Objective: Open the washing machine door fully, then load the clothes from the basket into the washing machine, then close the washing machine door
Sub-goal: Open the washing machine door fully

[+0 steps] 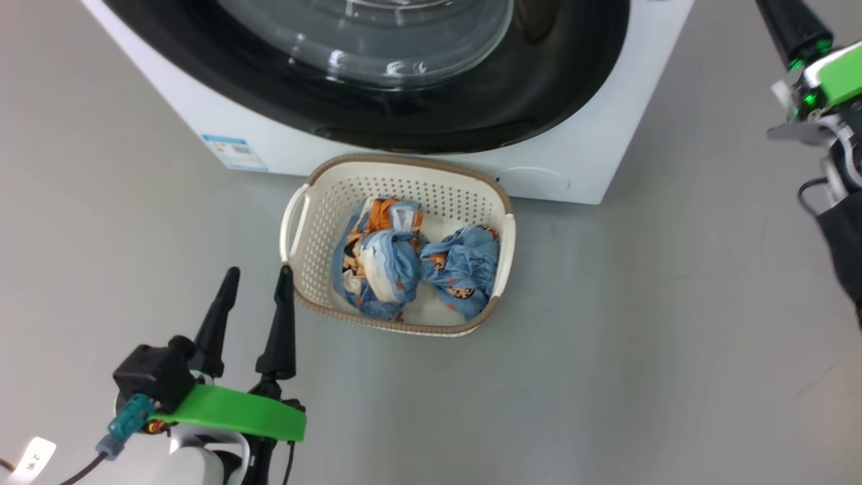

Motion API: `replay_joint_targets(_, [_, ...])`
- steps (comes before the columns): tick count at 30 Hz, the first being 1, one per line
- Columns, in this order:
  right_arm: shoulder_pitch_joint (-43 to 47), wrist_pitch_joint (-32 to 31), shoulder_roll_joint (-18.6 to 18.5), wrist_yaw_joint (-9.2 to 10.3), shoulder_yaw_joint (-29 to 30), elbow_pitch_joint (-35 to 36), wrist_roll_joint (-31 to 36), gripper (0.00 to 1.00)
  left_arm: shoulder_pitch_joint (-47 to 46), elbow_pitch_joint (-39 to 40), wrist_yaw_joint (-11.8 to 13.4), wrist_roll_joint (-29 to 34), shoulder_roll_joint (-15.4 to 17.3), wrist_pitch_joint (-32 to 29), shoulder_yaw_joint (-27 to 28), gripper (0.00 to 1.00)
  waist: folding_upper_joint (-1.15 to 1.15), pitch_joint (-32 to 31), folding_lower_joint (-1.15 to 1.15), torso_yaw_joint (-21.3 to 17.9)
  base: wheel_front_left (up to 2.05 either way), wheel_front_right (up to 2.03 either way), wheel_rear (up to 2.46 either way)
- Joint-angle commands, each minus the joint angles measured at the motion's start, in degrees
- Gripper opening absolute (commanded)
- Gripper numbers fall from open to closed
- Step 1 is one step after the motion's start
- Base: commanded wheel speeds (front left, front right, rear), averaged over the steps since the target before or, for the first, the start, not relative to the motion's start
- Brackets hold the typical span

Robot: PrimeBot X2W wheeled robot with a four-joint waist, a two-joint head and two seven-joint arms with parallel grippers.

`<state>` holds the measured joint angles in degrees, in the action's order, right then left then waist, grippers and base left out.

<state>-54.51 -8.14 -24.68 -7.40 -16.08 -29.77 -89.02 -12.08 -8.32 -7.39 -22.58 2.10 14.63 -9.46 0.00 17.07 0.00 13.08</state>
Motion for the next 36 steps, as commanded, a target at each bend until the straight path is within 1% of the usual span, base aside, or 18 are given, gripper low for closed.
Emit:
replay_joint_targets(1, [-1.72,-1.83,-0.49,-0.09,-0.37,0.79,-1.12,0.00,-1.74,1.51,-0.10,-0.35,0.82,0.37,1.41,1.00,0.00,1.57,0.00,1.53,0.00,0.00,0.00])
replay_joint_targets(6, [-5.26,-8.75,-1.82,-0.09,0.22,-1.32,-4.07,0.00,-2.56,2.09,-0.10,-1.56,0.79,0.37,0.16,1.00,0.00,3.13,0.00,3.19,0.00,0.00,0.00])
replay_joint_targets(9, [-7.88,-13.24,-2.52,-0.09,-0.14,-2.79,-4.57,0.00,-3.11,2.35,-0.10,-2.52,0.79,0.37,-0.68,1.00,0.00,4.53,0.00,4.36,0.00,0.00,0.00])
replay_joint_targets(15, [-12.11,-17.23,-2.00,-0.09,-0.86,-5.56,-4.41,0.00,-3.88,3.01,-0.10,-2.69,0.78,0.37,-2.38,1.00,0.00,6.89,0.00,5.47,0.00,0.00,0.00])
replay_joint_targets(24, [-16.35,-20.65,-2.29,-0.09,-2.19,-7.57,-2.70,0.00,-4.84,3.71,-0.10,-4.04,0.78,0.37,-3.22,1.00,0.00,9.43,0.00,7.44,0.00,0.00,0.00])
replay_joint_targets(36, [-18.06,-22.49,-1.66,-0.09,-3.40,-8.16,-1.51,0.00,-5.24,3.66,-0.10,-4.91,0.78,0.37,-3.50,1.00,0.00,10.45,0.00,8.00,0.00,0.00,0.00])
